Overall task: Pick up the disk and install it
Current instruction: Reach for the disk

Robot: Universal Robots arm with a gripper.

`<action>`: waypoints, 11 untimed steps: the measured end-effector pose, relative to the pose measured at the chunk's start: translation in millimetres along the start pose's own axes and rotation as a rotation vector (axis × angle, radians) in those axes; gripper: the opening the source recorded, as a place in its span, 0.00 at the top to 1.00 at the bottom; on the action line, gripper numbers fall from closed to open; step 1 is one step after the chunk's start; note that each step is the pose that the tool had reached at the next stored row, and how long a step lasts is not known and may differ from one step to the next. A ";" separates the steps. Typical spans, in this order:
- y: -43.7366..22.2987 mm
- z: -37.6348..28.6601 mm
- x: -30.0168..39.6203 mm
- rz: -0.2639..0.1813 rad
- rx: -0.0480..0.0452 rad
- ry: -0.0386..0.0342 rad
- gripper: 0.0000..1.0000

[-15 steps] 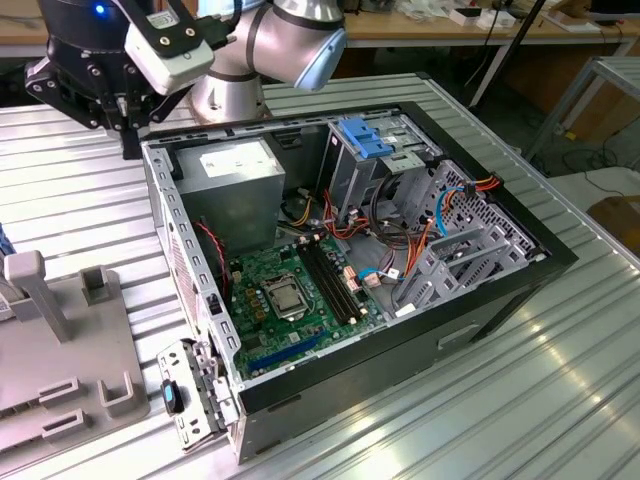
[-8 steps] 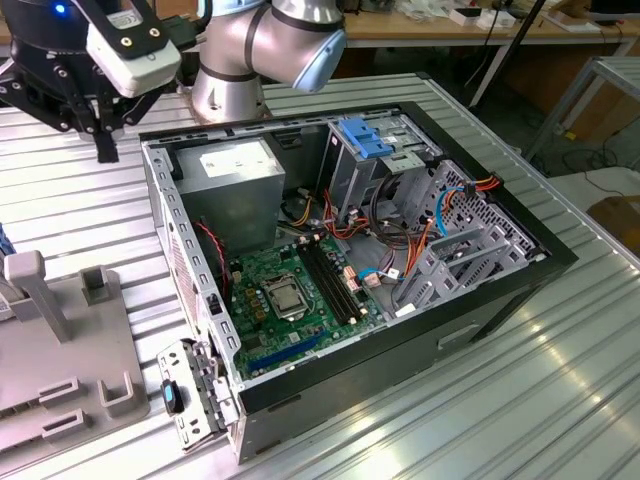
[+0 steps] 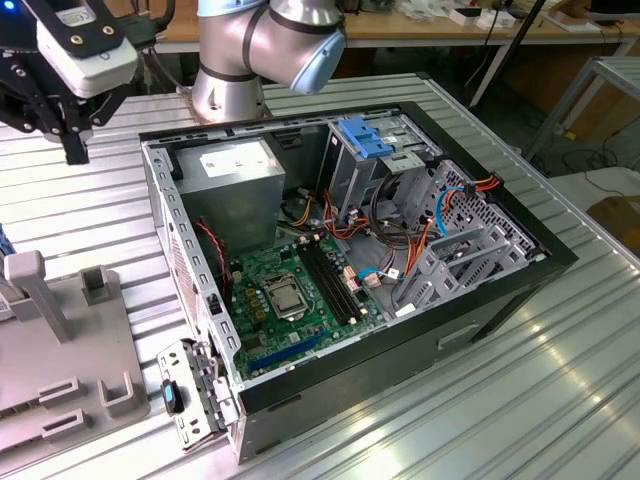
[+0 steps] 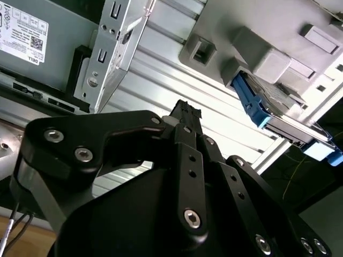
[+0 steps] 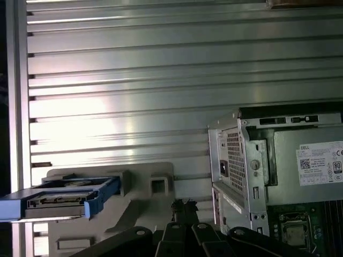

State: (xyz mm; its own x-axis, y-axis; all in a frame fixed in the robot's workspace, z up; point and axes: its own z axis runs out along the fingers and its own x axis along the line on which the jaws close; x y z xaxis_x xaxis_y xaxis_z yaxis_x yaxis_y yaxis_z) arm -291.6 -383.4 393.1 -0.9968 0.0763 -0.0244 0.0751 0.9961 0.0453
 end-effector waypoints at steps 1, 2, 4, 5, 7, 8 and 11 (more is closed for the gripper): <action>1.2 0.0 5.3 0.000 -0.0001 -0.0001 0.89; 2.2 -0.1 9.2 0.000 0.0000 0.0000 0.89; 4.0 -0.3 19.2 0.000 0.0000 0.0000 0.89; 4.7 -0.5 30.5 0.000 -0.0001 -0.0001 0.89; 5.3 -0.8 42.0 0.000 0.0001 0.0001 0.89; 5.3 -0.9 46.7 0.000 0.0000 0.0000 0.89; 4.5 -1.4 63.6 0.000 0.0001 0.0001 0.89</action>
State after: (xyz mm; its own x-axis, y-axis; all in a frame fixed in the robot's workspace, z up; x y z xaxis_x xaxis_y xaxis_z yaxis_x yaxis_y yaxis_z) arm -354.8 -374.1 393.2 -0.9968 0.0761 -0.0243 0.0750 0.9962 0.0452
